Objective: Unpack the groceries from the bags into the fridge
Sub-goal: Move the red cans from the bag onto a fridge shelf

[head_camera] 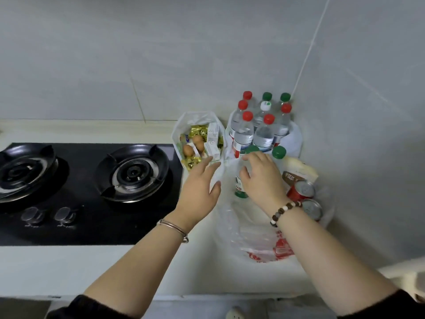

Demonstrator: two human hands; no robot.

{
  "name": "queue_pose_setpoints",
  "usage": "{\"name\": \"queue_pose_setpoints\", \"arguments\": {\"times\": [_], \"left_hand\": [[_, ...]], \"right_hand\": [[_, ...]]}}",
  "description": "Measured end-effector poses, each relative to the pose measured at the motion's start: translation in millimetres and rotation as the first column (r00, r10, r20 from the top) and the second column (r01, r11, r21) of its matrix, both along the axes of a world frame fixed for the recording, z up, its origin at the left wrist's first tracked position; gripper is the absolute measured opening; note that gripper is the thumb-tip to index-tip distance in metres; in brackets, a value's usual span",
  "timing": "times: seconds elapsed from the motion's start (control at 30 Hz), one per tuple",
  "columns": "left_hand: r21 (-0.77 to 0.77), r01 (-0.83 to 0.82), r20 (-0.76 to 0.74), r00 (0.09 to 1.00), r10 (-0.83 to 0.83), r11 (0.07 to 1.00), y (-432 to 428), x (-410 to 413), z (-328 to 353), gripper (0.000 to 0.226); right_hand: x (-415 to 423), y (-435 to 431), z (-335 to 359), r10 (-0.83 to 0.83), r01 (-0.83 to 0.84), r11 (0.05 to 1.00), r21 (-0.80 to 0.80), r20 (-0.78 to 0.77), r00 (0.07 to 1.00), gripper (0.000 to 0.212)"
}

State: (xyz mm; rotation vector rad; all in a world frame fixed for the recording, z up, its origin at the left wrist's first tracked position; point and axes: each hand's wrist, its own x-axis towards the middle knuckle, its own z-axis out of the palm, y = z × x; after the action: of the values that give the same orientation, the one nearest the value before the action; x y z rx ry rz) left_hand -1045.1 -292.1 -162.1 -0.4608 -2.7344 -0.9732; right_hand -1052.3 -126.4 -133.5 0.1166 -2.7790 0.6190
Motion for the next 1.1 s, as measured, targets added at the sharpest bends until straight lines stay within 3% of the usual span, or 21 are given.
{"name": "queue_pose_setpoints", "arguments": {"times": [0.07,0.2,0.33,0.43,0.57,0.7,0.87,1.1], "left_hand": [[0.014,0.078,-0.006,0.997,-0.078,0.997,16,2,-3,0.043],[0.026,0.187,-0.003,0.982,-0.187,0.982,45,3,-8,0.034],[0.045,0.211,0.041,0.976,-0.213,0.976,62,6,-13,0.029],[0.05,0.197,0.067,0.977,-0.2,0.979,66,8,-15,0.029],[0.049,0.167,0.099,0.98,-0.172,0.985,63,7,-17,0.034],[0.08,0.125,0.123,0.983,-0.134,0.989,59,6,-19,0.034],[0.083,0.094,0.171,0.979,-0.107,0.992,57,5,-24,0.036],[0.067,0.062,0.274,0.958,-0.078,0.996,42,-1,-25,0.041]], "right_hand": [[2,22,-4,-0.05,0.05,0.998,0.039,0.009,0.999,0.015],[7,59,-10,-0.195,0.188,0.967,0.174,0.021,0.981,0.017],[6,88,-14,-0.299,0.196,0.894,0.403,0.21,0.931,0.032],[5,104,-22,-0.339,0.165,0.873,0.459,0.329,0.881,0.039],[0,114,-30,-0.274,0.136,0.908,0.396,0.317,0.908,0.017],[0,112,-30,-0.198,0.095,0.922,0.374,0.245,0.949,0.01],[2,84,-22,-0.089,-0.047,0.956,0.289,0.44,0.894,0.024],[10,64,-31,0.116,-0.215,0.959,0.184,0.44,0.891,0.057]]}}
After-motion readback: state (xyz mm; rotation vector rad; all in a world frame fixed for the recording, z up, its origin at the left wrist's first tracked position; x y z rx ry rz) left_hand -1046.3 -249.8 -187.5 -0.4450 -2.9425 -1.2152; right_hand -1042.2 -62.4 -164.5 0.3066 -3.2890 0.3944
